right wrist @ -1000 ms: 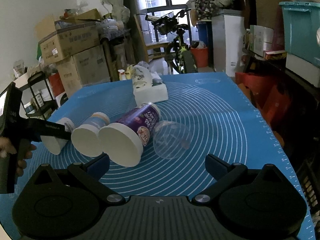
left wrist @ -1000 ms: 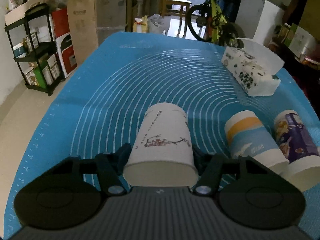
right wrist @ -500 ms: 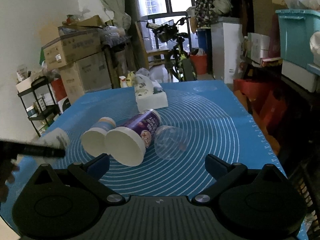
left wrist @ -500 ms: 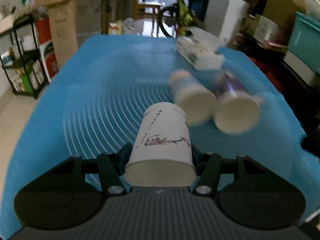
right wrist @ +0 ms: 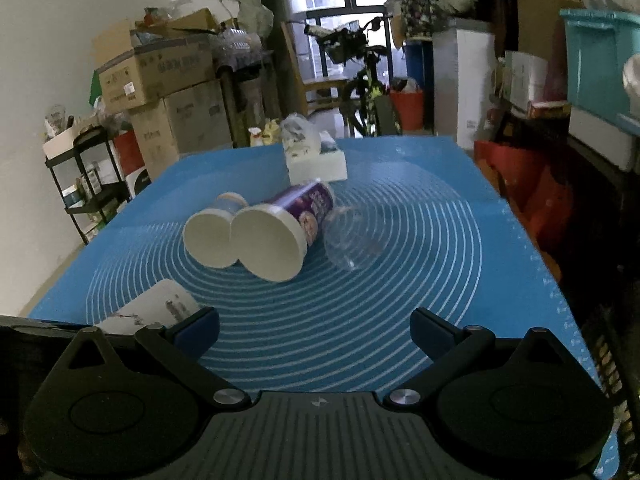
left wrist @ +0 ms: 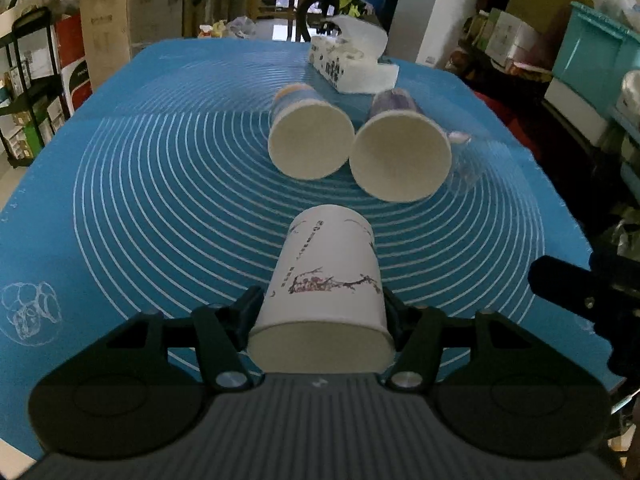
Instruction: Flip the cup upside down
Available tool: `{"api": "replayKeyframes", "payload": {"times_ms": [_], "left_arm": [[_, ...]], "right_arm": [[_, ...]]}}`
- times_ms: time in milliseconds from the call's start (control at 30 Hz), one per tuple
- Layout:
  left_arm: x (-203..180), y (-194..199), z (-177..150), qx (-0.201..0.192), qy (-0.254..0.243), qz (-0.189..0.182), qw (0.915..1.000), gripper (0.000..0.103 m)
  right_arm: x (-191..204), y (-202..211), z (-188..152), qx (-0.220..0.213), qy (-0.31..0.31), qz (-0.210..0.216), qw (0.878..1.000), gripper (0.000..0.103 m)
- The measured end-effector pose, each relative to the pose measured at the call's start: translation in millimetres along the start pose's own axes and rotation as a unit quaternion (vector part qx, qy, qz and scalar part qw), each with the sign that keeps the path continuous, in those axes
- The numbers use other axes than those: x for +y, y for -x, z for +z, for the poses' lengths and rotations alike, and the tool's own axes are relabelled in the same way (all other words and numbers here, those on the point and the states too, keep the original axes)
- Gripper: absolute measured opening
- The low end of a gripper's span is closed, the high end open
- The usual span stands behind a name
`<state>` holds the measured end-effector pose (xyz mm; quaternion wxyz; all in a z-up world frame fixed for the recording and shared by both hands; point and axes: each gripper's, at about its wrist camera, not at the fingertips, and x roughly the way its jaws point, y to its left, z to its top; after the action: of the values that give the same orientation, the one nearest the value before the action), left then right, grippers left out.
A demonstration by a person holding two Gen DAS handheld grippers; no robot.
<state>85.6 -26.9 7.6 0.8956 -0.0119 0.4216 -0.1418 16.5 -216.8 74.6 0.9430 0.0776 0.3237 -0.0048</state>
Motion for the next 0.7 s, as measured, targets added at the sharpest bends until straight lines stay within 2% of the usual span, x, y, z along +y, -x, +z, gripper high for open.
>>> {"api": "replayKeyframes", "payload": {"times_ms": [67,200,233,700], "left_arm": [[0.1,-2.8,-3.0,0.000,0.001,0.005,1.0000,0.068],[2.7,-2.2,-6.2,-0.009,0.012,0.014,0.9998,0.088],[3.4,-1.8,-5.7,-0.011,0.014,0.012,0.9998,0.089],[8.1,5.5,-1.4,-0.016,0.021,0.012,0.9996,0.091]], "right_arm": [[-1.1,-1.2,-0.5,0.005,-0.001,0.000,1.000,0.101],[-2.3,-3.0,-2.3,0.008,0.000,0.000,1.000,0.101],[-2.5,-3.7,-2.4,0.009,0.000,0.001,1.000,0.101],[-2.9,-10.5,-4.4,0.017,-0.001,0.010,1.000,0.101]]}}
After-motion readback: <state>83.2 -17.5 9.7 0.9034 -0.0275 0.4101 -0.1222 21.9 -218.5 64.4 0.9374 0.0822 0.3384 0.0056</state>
